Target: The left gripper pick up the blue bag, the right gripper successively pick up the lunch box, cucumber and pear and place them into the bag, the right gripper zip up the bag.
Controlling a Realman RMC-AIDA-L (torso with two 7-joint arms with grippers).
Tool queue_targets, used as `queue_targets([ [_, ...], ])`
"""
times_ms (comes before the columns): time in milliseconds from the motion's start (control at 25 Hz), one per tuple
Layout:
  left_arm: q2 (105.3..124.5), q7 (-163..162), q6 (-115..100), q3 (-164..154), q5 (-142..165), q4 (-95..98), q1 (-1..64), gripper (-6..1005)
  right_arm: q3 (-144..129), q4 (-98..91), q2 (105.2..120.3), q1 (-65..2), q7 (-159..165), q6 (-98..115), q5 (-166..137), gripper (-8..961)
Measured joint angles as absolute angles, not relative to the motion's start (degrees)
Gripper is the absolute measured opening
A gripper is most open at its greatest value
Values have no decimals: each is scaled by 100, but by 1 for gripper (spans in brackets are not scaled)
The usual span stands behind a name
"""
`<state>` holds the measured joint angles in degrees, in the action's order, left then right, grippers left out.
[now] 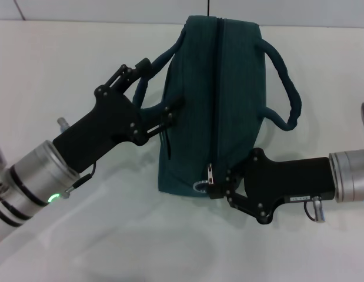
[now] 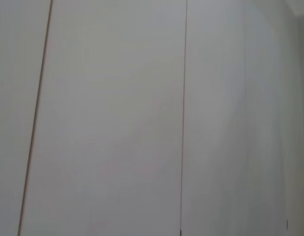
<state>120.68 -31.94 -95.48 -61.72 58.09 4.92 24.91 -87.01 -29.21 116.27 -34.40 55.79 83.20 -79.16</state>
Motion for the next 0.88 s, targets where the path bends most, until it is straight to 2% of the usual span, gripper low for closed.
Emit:
queue_targets([
  [160,12056,-3140,-9831,-6173,5773,492,2364,868,-8701,-2959,11626,-3375,5049,8409,-7675,19],
  [520,12063,-2691,-9981,-6195,5770,419,1869,865,-8663,-2946,11614,-3271,4193,8509,-6902,7],
  [880,12063,-2106,-9655,-6222,5821,-138,1821,861,-8576,-2901,11612,-3334,4105,8386,-6529,7],
])
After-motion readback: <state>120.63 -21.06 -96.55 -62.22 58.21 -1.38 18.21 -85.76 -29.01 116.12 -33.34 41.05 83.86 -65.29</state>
